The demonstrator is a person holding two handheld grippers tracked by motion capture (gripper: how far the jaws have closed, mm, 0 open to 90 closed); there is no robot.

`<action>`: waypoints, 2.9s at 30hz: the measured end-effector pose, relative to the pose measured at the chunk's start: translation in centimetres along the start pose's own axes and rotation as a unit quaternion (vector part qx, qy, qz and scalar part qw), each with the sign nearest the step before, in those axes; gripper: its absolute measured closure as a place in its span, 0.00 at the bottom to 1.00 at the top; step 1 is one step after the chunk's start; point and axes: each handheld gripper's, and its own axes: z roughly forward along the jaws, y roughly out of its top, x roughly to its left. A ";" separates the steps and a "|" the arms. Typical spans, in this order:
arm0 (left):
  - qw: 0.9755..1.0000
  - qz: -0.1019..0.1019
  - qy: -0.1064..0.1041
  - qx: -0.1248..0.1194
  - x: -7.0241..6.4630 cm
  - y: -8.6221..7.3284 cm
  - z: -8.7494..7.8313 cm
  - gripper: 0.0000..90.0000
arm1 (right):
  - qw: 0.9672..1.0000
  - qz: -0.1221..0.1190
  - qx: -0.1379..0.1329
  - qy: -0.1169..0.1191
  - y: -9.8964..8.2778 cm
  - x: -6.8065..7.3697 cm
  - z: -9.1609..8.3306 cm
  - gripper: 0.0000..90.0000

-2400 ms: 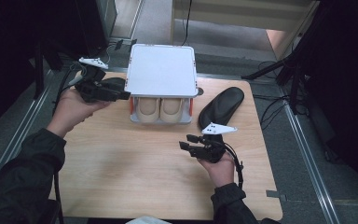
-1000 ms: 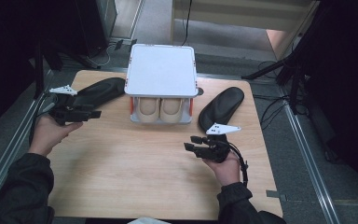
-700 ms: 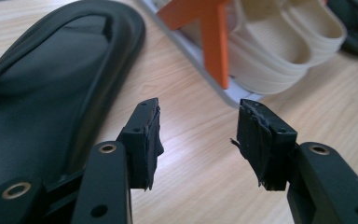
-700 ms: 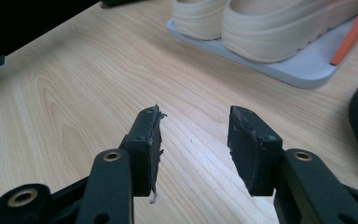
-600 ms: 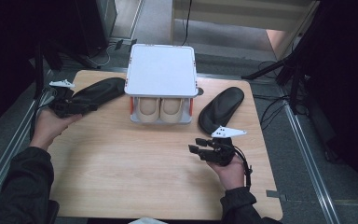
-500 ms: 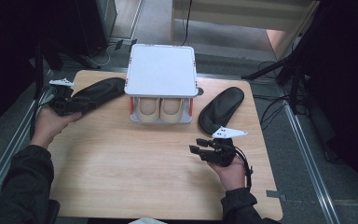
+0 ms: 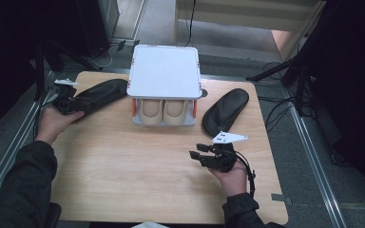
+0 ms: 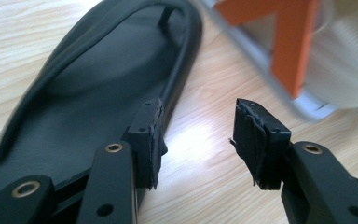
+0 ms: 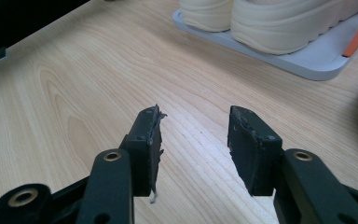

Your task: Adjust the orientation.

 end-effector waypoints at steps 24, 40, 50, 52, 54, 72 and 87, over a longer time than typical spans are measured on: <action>0.999 0.004 -0.013 0.031 2.0 1.6 4.2 0.64 | 1.000 0.017 -0.011 -0.010 -0.7 -0.2 -1.1 0.62; 0.999 0.019 -0.011 0.048 1.6 1.7 4.3 0.93 | 0.999 0.032 -0.019 -0.017 -0.9 -0.6 -1.5 0.59; 0.998 0.014 -0.035 0.045 1.4 2.1 1.5 0.93 | 0.999 0.039 -0.025 -0.014 -0.8 -0.8 -1.6 0.60; 0.998 0.021 -0.038 0.045 0.9 2.3 0.8 0.93 | 0.999 0.039 -0.027 -0.015 -0.8 -0.8 -1.6 0.60; 0.998 0.027 -0.047 0.041 0.4 2.5 0.0 0.93 | 0.999 0.039 -0.030 -0.014 -0.8 -0.9 -1.6 0.60; 0.995 0.061 -0.073 0.035 -5.6 0.4 -6.1 0.93 | 0.999 0.031 -0.028 -0.025 0.0 -1.4 -1.7 0.58; 0.989 0.072 -0.125 0.020 -10.7 -2.9 -9.5 0.93 | 0.999 0.027 -0.034 -0.012 1.2 -1.9 -1.0 0.59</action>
